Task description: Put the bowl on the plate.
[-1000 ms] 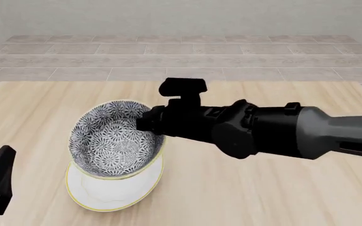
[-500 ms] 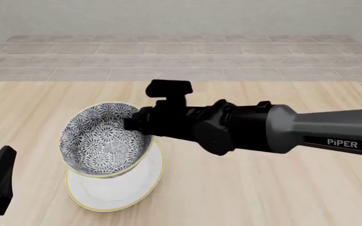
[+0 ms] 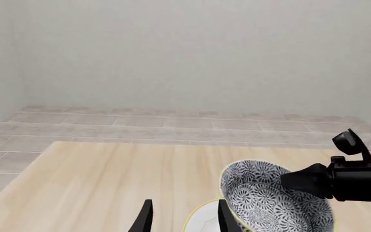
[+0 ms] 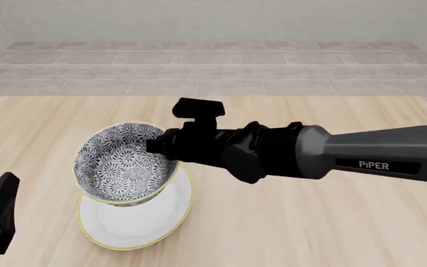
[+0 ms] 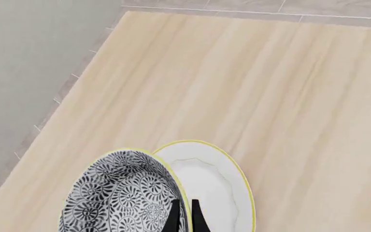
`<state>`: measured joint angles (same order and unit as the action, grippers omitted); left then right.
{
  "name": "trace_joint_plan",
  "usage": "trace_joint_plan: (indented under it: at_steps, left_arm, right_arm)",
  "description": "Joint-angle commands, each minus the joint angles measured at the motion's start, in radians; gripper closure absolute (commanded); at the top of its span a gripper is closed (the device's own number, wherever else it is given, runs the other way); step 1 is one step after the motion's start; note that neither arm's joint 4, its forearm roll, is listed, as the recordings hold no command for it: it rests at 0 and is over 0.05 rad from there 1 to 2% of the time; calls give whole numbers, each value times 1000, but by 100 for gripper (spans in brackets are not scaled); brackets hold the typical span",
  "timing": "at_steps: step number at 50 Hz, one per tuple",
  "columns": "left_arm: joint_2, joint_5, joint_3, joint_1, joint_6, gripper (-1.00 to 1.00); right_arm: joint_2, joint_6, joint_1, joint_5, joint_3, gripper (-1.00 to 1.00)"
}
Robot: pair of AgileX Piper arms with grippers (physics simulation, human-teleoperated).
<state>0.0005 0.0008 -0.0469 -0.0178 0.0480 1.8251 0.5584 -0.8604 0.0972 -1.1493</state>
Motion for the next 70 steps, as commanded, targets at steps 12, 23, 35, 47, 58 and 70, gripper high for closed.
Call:
trace_joint_plan:
  at_steps: [12,23,35,47,58,70]
  left_arm:
    - [0,-5,0,2,2,-100]
    - [0,-11,4,2,3,-100]
    - [0,-7,0,2,4,-100]
    - [0,-5,-4,2,4,-100]
    - [0,-10,0,2,4,-100]
    - [0,-10,-1,2,6,-100]
  right_arm:
    - [61,23,9,37,-4,100]
    - [69,24,2,45,3,100]
    - [85,26,-5,55,8,100]
    - [107,24,-9,64,8,100]
    - [123,33,-16,81,16,100]
    - [139,39,-16,92,16,100]
